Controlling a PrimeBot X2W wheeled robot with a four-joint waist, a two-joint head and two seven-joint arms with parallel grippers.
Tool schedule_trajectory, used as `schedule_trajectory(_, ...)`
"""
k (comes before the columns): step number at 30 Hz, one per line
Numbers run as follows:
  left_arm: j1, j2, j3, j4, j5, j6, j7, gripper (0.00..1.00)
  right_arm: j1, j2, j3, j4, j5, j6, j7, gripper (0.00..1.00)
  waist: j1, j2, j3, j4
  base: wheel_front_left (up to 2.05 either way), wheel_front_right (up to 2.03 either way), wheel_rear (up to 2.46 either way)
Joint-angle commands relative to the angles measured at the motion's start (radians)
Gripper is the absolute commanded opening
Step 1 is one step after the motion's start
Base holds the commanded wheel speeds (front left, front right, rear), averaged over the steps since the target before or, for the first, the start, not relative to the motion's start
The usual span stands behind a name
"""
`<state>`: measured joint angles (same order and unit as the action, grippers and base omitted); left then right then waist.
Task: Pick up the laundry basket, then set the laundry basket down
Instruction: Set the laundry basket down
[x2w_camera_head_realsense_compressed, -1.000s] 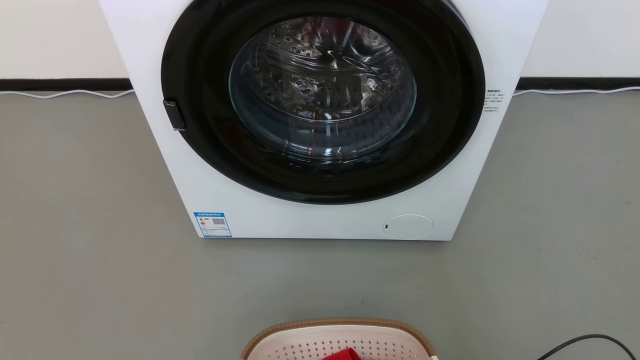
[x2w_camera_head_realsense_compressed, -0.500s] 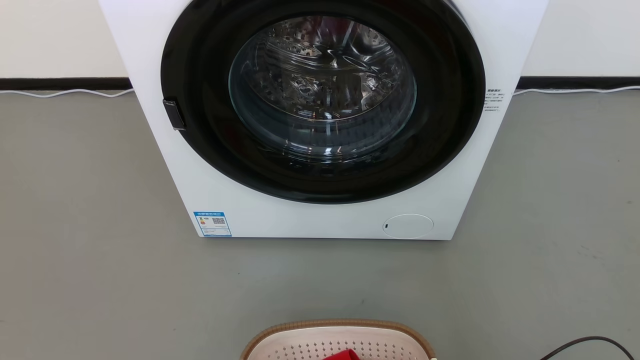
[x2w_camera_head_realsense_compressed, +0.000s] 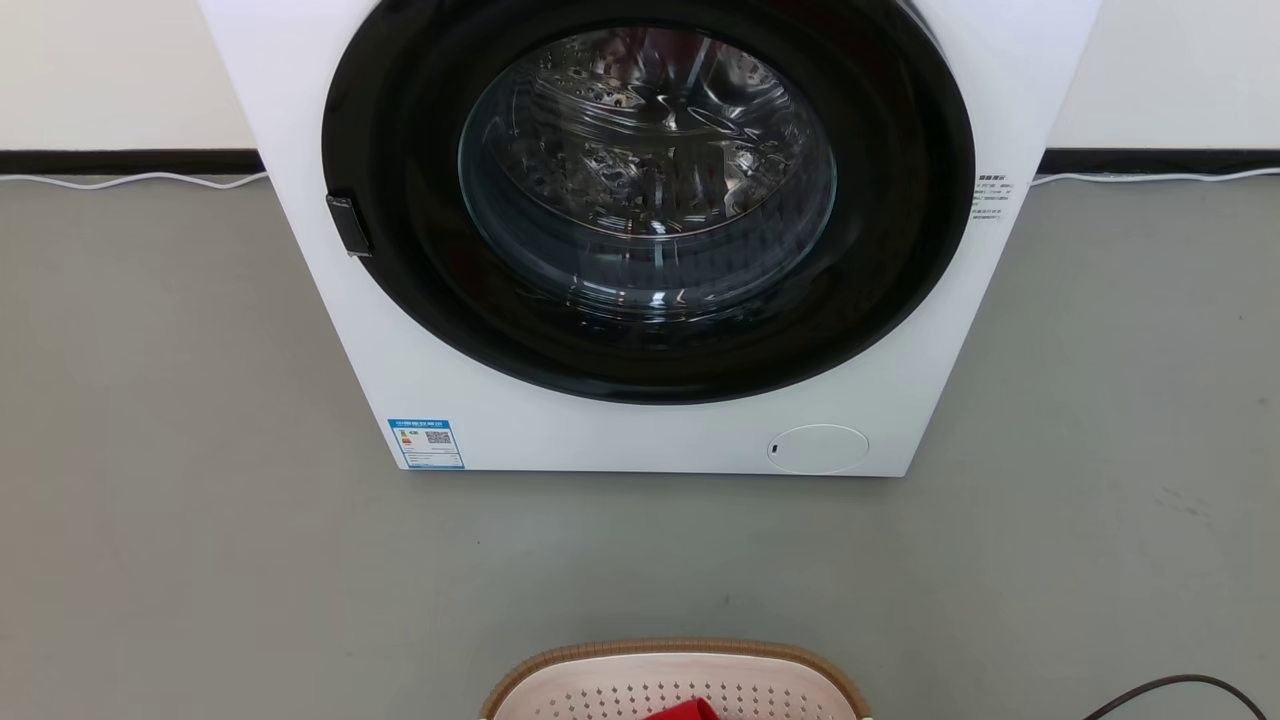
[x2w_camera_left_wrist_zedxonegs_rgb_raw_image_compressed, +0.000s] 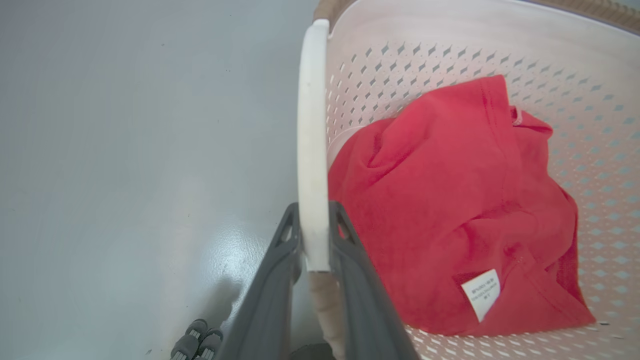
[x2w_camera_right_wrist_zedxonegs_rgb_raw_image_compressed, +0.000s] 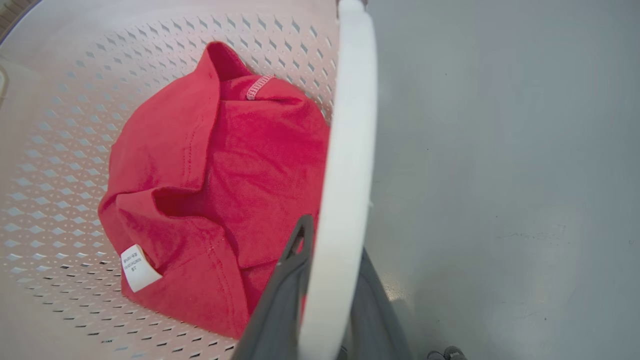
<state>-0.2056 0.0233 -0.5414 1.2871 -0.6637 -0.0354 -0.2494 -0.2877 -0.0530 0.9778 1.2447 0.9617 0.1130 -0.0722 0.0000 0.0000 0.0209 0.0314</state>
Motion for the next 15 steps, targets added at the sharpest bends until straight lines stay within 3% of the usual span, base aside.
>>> schedule_trajectory(1, -0.015, 0.033, 0.032, -0.008, 0.011, 0.008, -0.012, 0.00, -0.003, 0.003, 0.025, -0.005, -0.002, 0.018, -0.020, 0.00, 0.0000, 0.0000, 0.001, 0.000, 0.00, 0.00, 0.00)
schedule_trajectory(15, -0.063, 0.031, 0.035, -0.024, 0.027, 0.008, -0.012, 0.00, -0.059, 0.003, 0.046, 0.010, 0.007, 0.018, -0.057, 0.00, 0.0000, 0.0000, 0.070, 0.010, 0.00, 0.00, 0.00)
